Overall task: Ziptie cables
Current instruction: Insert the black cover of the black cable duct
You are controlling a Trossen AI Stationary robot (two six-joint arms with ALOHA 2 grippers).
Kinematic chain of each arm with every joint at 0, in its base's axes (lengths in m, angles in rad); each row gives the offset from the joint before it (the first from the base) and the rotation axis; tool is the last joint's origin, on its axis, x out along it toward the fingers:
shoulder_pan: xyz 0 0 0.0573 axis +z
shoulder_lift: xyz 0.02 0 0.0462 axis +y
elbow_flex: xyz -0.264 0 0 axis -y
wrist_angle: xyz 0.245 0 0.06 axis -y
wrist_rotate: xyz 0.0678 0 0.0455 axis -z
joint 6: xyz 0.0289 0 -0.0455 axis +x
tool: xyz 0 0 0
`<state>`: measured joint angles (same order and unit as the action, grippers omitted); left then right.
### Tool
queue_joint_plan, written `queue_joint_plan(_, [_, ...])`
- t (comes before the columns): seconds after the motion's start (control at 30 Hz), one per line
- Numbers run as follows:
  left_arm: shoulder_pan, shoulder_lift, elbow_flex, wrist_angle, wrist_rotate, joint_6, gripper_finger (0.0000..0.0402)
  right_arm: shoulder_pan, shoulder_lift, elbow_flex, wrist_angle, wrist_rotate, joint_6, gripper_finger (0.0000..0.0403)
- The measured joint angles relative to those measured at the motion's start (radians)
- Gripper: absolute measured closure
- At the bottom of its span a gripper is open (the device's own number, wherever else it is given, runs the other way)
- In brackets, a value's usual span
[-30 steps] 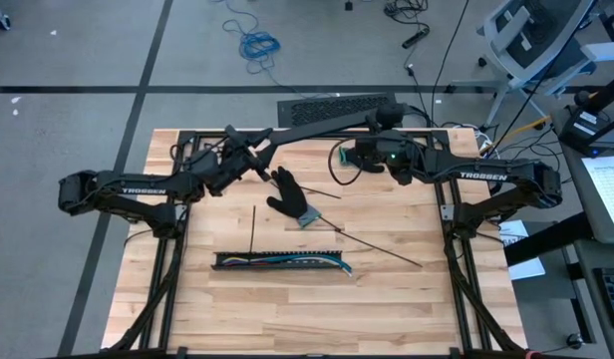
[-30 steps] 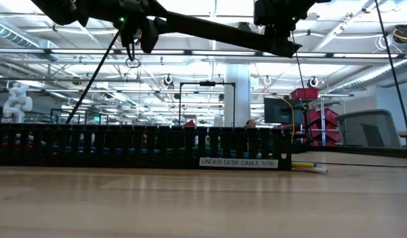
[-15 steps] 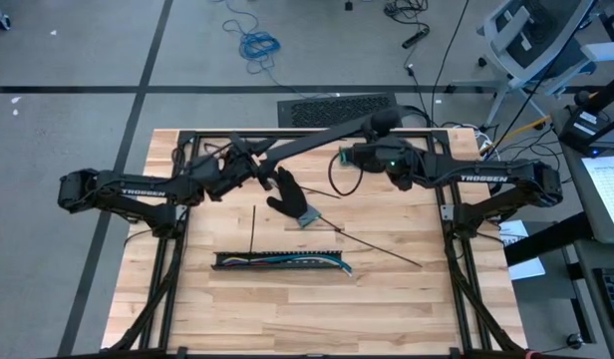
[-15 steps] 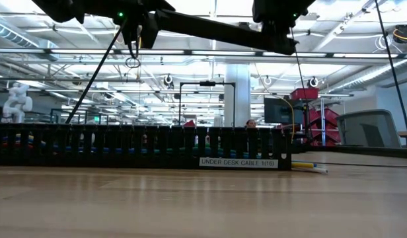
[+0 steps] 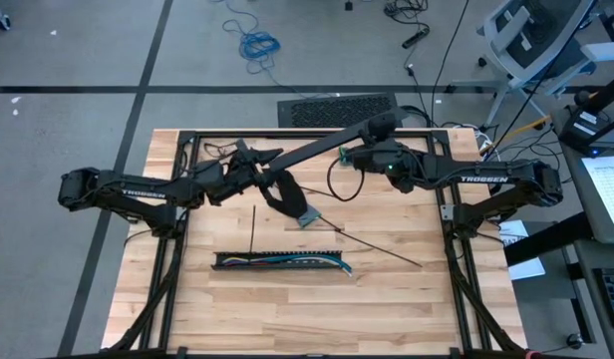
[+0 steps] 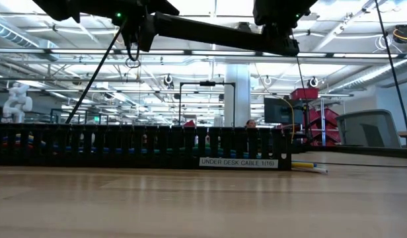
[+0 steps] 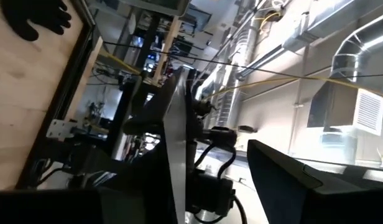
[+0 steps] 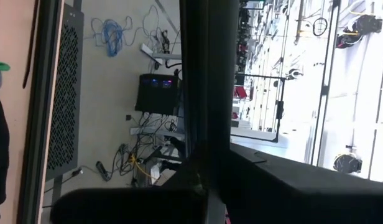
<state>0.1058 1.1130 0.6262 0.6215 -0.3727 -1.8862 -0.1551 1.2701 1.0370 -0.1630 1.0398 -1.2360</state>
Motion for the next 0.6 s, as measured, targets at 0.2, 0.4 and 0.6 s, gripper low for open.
queue_joint_plan(0.2, [-0.006,0.0,0.0,-0.014,0.009,0.063,0.0266,0.0,0.0,0.0,0.002,0.001,-0.001,0.0394])
queue_joint_plan(0.4, [-0.006,0.0,0.0,-0.012,0.021,0.197,0.0387,0.0,-0.001,0.0,0.003,0.002,0.02,0.0394])
queue_joint_plan(0.6, [-0.003,0.0,0.0,-0.01,0.043,0.233,0.0392,0.0,-0.007,0.0,0.001,0.001,0.021,0.0394])
